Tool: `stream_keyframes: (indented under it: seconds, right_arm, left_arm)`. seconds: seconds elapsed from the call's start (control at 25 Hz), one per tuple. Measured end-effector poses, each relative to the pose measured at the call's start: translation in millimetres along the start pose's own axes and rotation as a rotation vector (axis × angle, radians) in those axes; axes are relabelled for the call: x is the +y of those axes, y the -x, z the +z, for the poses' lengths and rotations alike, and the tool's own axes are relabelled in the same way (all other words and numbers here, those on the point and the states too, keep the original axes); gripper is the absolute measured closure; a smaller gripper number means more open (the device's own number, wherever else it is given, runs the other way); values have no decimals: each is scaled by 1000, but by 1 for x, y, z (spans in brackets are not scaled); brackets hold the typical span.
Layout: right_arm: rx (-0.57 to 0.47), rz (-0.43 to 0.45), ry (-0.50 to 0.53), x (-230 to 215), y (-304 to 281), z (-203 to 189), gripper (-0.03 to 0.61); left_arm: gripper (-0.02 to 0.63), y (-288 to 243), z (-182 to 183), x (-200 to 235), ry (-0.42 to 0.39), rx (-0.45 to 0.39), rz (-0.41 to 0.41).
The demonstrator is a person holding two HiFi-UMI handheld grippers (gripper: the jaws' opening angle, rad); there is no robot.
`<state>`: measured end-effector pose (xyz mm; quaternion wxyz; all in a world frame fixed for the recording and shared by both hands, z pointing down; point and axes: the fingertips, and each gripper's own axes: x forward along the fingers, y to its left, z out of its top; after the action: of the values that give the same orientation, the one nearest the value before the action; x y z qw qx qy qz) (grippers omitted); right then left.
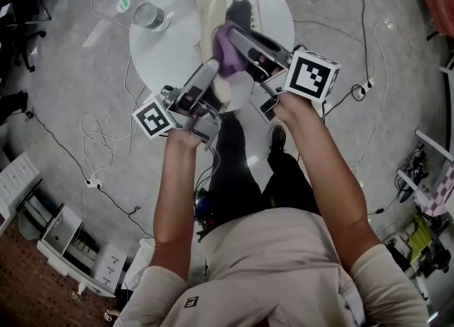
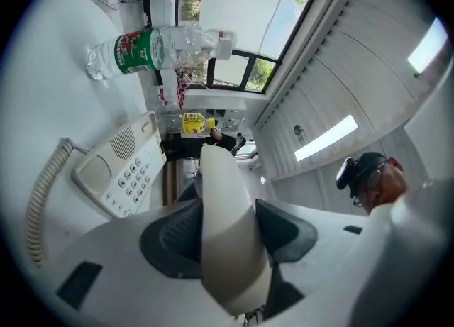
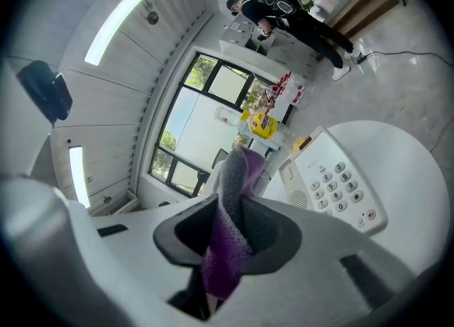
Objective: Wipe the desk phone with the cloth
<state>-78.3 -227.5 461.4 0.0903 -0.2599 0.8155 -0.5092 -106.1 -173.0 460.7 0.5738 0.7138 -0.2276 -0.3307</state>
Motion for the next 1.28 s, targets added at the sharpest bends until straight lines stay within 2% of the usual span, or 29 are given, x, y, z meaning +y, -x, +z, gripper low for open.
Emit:
stream_keyframes:
  seconds: [0.16,0.36,0.52,0.6,0.72,0.8,0.88,0.96,1.08,1.2,1.28]
  right_arm:
    - [79,49,-11,14,2,-17,503]
    - [166,54,-15,19,18,-37,505]
    - [263,42,-24,19,37,-66,505]
    - [259,0,11,15,46,-64,506]
    - [174,-99,193,22,58,-24,506]
    - [133,-140,371,41,57,8,506]
    - [141,-144,556,65,46,28,506]
    - [215,-133,723,83,26,28,505]
    - [411,-141,945,90,-9,2,503]
    - [593,-182,1064,77,-24,-24,502]
    - [653,-225,1107,66,-25,-29,502]
  left_arm:
    - [390,-4,0,-3,-7,-13,-2]
    - [390,-3,8,1,-21,-37,24]
    - [391,-3,17,0,-83,-37,58]
    - [393,-4,19,1,-125,-13,84]
    - [393,-6,17,1,-219,57,151]
    - [393,-6,13,2,-293,110,206]
    - [393,-6,8,4,-325,143,238]
    - [393,-6,5,7,-367,172,277]
    - [393,-5,3,11,-429,211,327]
    - [394,-5,2,14,-487,224,333]
    - [394,-5,1,14,-520,239,343]
